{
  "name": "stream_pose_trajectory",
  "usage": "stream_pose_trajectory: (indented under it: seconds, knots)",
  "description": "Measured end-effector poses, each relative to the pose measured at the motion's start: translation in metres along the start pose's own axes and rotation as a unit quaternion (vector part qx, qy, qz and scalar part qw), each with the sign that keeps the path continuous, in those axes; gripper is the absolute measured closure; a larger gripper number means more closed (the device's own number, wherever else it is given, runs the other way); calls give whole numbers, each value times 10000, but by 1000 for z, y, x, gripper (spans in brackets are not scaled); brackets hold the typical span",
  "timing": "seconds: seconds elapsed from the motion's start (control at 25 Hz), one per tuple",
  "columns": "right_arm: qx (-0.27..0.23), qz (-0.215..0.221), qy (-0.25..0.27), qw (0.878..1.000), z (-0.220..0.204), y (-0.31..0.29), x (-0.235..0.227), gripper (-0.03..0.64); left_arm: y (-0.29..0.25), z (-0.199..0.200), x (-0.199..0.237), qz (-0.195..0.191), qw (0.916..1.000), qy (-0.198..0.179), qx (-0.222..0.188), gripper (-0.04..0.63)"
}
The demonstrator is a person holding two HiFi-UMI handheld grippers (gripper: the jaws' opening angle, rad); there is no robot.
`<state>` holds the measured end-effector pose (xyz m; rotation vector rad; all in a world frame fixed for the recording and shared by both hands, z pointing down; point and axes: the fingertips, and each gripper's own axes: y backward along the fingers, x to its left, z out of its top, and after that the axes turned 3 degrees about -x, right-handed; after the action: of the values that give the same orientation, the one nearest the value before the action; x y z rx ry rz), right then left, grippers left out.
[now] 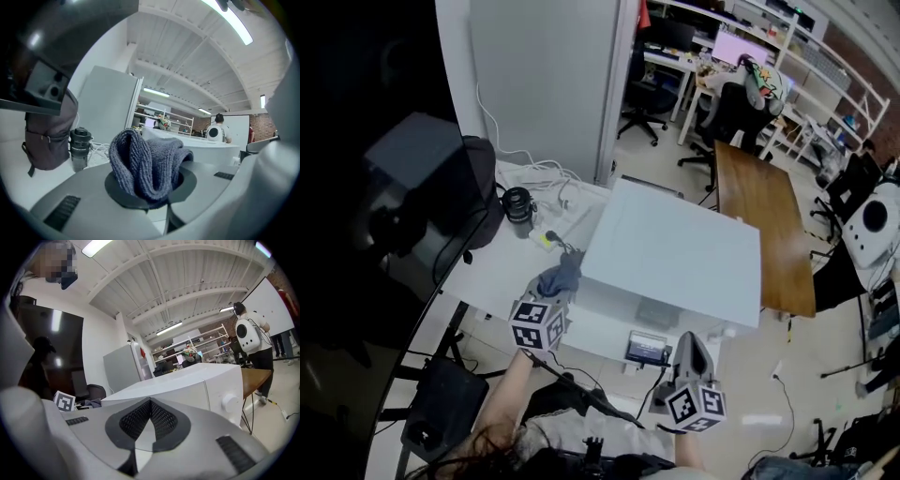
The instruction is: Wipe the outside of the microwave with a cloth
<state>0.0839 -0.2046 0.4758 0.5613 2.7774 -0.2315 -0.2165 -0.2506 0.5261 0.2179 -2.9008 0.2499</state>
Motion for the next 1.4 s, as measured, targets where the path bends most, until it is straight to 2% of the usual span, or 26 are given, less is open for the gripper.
stream_pose_trajectory:
  seconds: [0.08, 0.28, 0.44, 0.52, 0.64, 0.76, 0.92, 0.96, 1.04, 1.08, 1.24, 1.4]
  knots:
    - [-73, -154, -10, 9999, 4, -1, -1, 594, -13, 2, 3, -153, 9999, 46, 33, 540]
    - [-212, -641, -24, 9977, 17, 4, 4, 594, -48, 15, 0, -716, 9973, -124, 121, 540]
    - [-258, -802, -66, 9964, 19, -4, -2, 594, -79, 19, 15, -753, 9967, -223, 201, 540]
    - [-283, -981, -63, 9948, 19, -2, -11, 594, -97, 15, 14, -899, 9951, -291, 279, 551]
    - [-280, -1282, -165, 9912, 24, 22, -9, 594, -88, 26, 16, -995, 9944, -91, 347, 543]
    - [-439, -1548, -16, 9870, 23, 28, -8, 594, -97, 23, 38, -1053, 9943, -3, 153, 543]
    - [-745, -1976, 309, 9770, 4, 21, -12, 594, -163, -8, 49, -1475, 9889, -20, -179, 543]
    - [-729, -1955, 262, 9776, 1, 20, -5, 594, -162, -10, 59, -1427, 9896, -50, -178, 543]
    - [-571, -1720, 63, 9834, -4, 15, 12, 594, -136, -8, 88, -1052, 9943, -181, -66, 543]
    - [-540, -1682, 3, 9843, 0, 15, 12, 594, -130, -3, 87, -981, 9950, -183, -27, 543]
    - [-620, -1949, -3, 9789, 17, 24, -10, 594, -125, 11, 43, -1267, 9919, 31, 38, 543]
    - [-417, -1682, -3, 9849, 12, 4, -5, 594, -76, -2, 66, -1021, 9945, 184, 146, 543]
